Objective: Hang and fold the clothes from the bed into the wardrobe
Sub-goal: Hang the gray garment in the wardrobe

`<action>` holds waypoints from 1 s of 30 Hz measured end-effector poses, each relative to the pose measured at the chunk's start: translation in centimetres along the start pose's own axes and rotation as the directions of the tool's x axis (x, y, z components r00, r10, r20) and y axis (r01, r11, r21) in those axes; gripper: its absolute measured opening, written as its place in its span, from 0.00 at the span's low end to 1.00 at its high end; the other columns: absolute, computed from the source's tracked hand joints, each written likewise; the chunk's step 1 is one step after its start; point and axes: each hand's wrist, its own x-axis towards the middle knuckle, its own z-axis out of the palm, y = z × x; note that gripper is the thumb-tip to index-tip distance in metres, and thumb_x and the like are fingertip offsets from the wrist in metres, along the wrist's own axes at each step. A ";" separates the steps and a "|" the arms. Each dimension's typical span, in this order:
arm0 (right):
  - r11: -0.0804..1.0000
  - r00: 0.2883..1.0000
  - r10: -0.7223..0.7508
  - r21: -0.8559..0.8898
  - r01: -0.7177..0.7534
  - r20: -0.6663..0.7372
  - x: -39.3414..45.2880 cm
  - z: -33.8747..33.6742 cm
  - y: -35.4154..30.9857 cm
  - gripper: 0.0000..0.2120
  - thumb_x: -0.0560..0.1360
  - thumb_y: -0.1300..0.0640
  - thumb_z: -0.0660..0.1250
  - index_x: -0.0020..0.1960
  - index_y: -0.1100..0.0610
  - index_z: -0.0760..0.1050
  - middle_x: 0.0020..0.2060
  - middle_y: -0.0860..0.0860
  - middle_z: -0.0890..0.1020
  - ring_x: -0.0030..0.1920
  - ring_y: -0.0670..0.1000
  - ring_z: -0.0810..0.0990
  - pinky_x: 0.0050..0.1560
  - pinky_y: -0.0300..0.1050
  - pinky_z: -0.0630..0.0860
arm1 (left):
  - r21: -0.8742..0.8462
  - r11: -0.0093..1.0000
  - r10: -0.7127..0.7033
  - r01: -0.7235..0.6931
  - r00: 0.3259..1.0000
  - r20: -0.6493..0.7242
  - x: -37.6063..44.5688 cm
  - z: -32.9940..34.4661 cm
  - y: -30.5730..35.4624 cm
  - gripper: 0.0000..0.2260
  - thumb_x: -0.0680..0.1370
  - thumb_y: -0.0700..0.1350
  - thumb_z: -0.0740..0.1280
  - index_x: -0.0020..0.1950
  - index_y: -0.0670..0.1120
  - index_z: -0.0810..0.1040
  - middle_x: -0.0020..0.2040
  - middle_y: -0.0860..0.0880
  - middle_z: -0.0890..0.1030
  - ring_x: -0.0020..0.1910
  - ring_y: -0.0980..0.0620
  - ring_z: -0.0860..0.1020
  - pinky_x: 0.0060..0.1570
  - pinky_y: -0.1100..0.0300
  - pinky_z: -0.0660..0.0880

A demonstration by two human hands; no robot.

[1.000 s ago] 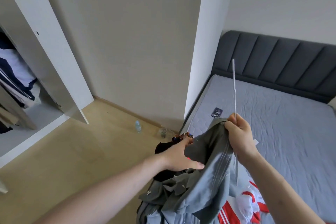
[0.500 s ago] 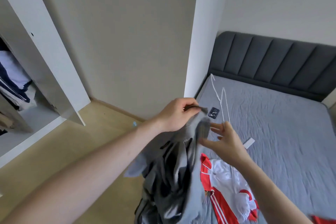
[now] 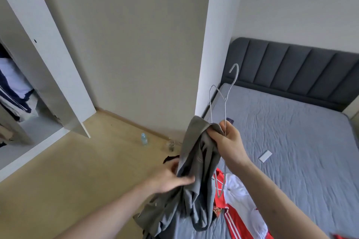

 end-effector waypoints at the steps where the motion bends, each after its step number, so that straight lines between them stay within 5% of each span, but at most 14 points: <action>1: 1.000 1.000 -0.008 0.011 0.009 -0.006 0.0 -0.1 -0.2 0.22 0.78 0.63 0.70 0.37 0.51 0.58 0.31 0.49 0.64 0.34 0.49 0.63 0.36 0.43 0.64 | 0.035 0.998 -0.061 0.060 0.998 0.031 -0.6 0.7 -0.9 0.21 0.74 0.63 0.75 0.63 0.60 0.74 0.51 0.61 0.80 0.49 0.58 0.80 0.53 0.67 0.76; 4: 0.998 0.999 -0.016 0.062 0.018 -0.032 0.2 -1.2 -1.1 0.17 0.79 0.63 0.70 0.39 0.55 0.63 0.36 0.54 0.66 0.38 0.52 0.66 0.40 0.49 0.67 | 0.009 0.983 -0.183 0.183 0.983 -0.034 -1.4 2.3 -2.9 0.03 0.83 0.50 0.67 0.51 0.53 0.75 0.39 0.59 0.76 0.44 0.47 0.81 0.34 0.73 0.69; 8: 0.999 0.996 -0.045 -0.015 0.044 -0.073 0.9 -3.7 -1.0 0.19 0.80 0.61 0.70 0.39 0.54 0.62 0.35 0.53 0.66 0.37 0.51 0.66 0.40 0.48 0.66 | -0.097 0.957 -0.285 0.272 0.945 -0.161 -0.3 0.8 -3.9 0.07 0.86 0.52 0.61 0.49 0.54 0.74 0.37 0.53 0.75 0.34 0.56 0.74 0.33 0.63 0.67; 12: 0.952 0.985 -0.073 -0.307 0.023 -0.155 1.5 -7.8 0.4 0.16 0.80 0.59 0.70 0.39 0.55 0.65 0.30 0.51 0.67 0.34 0.49 0.67 0.36 0.47 0.65 | -0.115 0.971 -0.237 0.211 0.917 -0.320 1.6 -4.3 -3.8 0.16 0.85 0.53 0.62 0.47 0.43 0.81 0.38 0.43 0.81 0.37 0.47 0.79 0.39 0.56 0.67; 15: 0.831 0.987 -0.013 -0.551 -0.078 -0.160 2.1 -11.0 1.8 0.19 0.79 0.53 0.70 0.37 0.55 0.64 0.30 0.51 0.70 0.33 0.52 0.69 0.36 0.49 0.65 | -0.131 0.983 -0.163 0.130 0.943 -0.289 1.0 -9.1 -0.2 0.14 0.82 0.49 0.66 0.47 0.40 0.84 0.41 0.42 0.83 0.43 0.48 0.80 0.47 0.53 0.73; 18: 0.698 0.988 0.029 -0.705 -0.127 -0.150 2.1 -12.0 2.7 0.22 0.79 0.44 0.69 0.37 0.58 0.68 0.33 0.45 0.82 0.36 0.53 0.79 0.41 0.51 0.75 | -0.241 0.966 -0.120 0.098 0.990 -0.077 -0.2 -13.3 4.3 0.11 0.80 0.46 0.67 0.46 0.41 0.84 0.46 0.40 0.86 0.45 0.43 0.83 0.49 0.52 0.76; 22: 0.788 0.998 0.046 -0.613 -0.055 -0.030 1.3 -10.9 1.9 0.22 0.85 0.46 0.57 0.40 0.57 0.79 0.35 0.49 0.85 0.34 0.51 0.82 0.40 0.53 0.79 | -0.029 0.999 0.013 -0.017 0.989 -0.146 0.3 -16.2 8.2 0.16 0.83 0.51 0.67 0.36 0.48 0.80 0.37 0.50 0.82 0.37 0.52 0.80 0.45 0.57 0.72; 26: 0.802 0.986 -0.004 -0.588 0.104 0.168 0.1 -9.4 -0.8 0.19 0.86 0.49 0.55 0.44 0.48 0.81 0.32 0.49 0.79 0.28 0.47 0.72 0.34 0.48 0.69 | 0.367 0.930 0.117 -0.021 0.964 -0.241 2.2 -17.3 9.3 0.23 0.83 0.58 0.63 0.33 0.50 0.60 0.32 0.49 0.59 0.33 0.50 0.60 0.37 0.53 0.56; 30: 0.808 0.969 -0.045 -0.561 0.177 0.241 -0.9 -8.7 -2.9 0.15 0.85 0.45 0.56 0.55 0.37 0.82 0.31 0.55 0.69 0.34 0.56 0.75 0.41 0.39 0.73 | 0.421 0.905 0.050 0.056 0.970 -0.236 2.9 -18.0 9.6 0.17 0.84 0.53 0.64 0.36 0.49 0.71 0.31 0.49 0.68 0.35 0.46 0.68 0.38 0.54 0.63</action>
